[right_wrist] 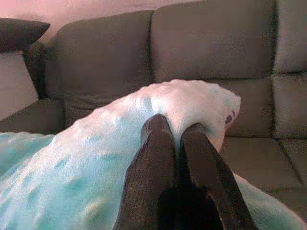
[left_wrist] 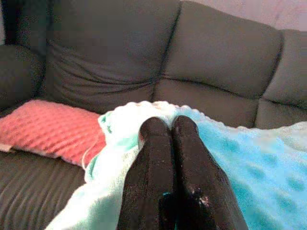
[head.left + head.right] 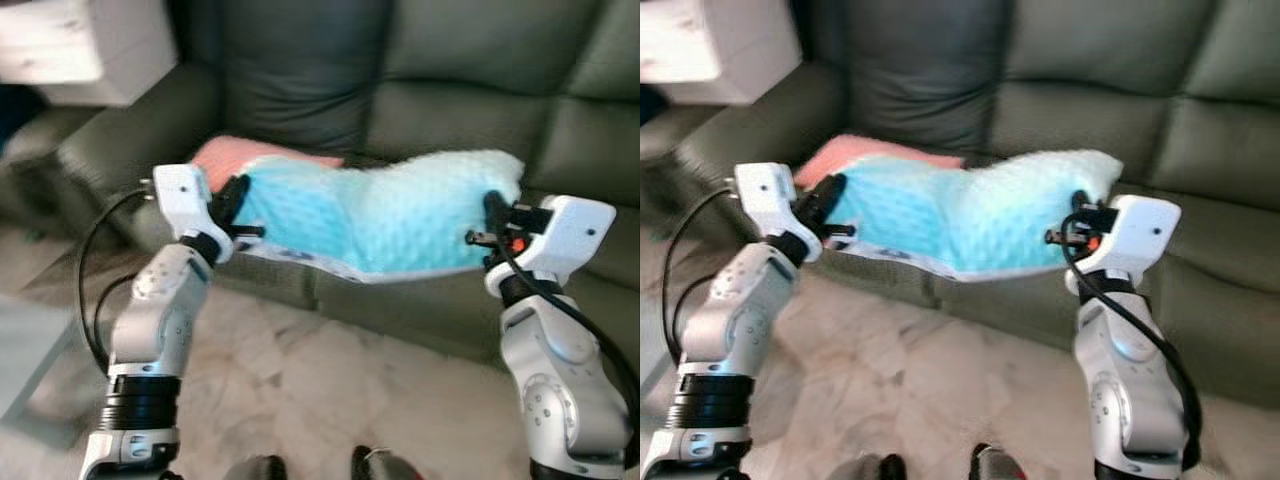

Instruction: Move the pillow to the sofa

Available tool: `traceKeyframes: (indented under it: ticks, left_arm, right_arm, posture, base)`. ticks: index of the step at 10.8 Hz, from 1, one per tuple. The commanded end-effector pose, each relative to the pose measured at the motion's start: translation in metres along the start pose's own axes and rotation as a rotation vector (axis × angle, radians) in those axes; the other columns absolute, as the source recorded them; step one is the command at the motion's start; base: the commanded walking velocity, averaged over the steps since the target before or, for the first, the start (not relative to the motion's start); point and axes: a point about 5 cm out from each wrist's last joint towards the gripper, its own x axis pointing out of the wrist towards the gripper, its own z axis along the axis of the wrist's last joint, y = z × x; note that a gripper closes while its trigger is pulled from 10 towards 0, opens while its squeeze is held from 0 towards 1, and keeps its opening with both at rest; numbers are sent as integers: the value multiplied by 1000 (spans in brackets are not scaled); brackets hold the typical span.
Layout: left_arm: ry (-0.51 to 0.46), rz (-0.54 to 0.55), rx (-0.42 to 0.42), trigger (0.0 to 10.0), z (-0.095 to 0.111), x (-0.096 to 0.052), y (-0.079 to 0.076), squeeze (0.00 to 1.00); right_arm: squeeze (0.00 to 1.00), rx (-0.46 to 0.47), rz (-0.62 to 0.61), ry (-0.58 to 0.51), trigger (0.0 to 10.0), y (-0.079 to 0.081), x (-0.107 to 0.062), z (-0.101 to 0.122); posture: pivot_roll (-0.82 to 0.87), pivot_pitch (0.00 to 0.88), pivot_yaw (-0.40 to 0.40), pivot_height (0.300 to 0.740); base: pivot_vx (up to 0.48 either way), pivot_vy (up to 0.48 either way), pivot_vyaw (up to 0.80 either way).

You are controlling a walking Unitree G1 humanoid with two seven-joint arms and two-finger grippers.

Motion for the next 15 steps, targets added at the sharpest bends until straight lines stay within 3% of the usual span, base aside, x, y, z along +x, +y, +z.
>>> traceKeyframes:
  ticks: [1, 5, 11, 15]
  left_arm:
    - [-14, 2, 4, 10000, 4, -1, 1, 0]
    - [-9, -3, -8, 10000, 1, -1, 0, 0]
    - [-9, -1, -26, 10000, 1, 0, 0, 0]
    - [-11, 2, -33, 10000, 1, -1, 0, 0]
  right_arm:
    - [0, -2, 15, -31, 10000, 2, -1, 6]
    - [0, 0, 10, -24, 10000, 1, 0, 6]
    - [0, 0, 7, -21, 10000, 2, 0, 5]
    - [0, 0, 11, -19, 10000, 2, 0, 5]
  posture:
    - [-143, 154, 19, 740]
    - [-146, 150, 18, 740]
    - [-146, 153, 24, 740]
    - [-144, 157, 21, 740]
  base:
    - [0, 0, 0]
    - [0, 0, -108]
    - [0, 0, -800]
    - [0, -89, 0]
